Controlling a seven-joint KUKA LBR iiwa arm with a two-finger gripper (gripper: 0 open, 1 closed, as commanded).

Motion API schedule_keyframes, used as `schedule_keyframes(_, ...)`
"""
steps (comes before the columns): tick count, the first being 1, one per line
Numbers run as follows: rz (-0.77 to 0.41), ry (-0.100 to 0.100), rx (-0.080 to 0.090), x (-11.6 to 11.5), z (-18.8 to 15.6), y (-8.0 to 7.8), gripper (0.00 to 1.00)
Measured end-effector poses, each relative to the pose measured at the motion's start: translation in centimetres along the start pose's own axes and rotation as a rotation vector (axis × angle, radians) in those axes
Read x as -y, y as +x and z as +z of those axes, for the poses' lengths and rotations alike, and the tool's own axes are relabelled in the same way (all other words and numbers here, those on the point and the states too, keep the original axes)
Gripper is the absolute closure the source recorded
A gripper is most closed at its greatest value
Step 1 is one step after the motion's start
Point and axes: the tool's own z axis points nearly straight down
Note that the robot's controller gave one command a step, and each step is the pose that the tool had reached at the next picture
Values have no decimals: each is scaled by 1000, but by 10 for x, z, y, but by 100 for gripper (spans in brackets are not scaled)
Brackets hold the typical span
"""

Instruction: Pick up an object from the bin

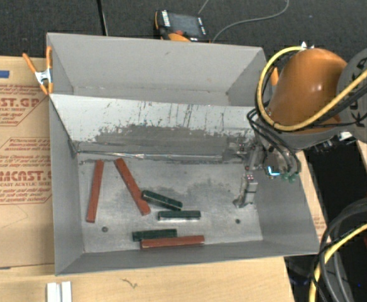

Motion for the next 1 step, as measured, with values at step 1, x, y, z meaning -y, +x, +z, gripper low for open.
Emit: schedule_keyframes(1, -177, -2, -1, -75, 127, 29, 0)
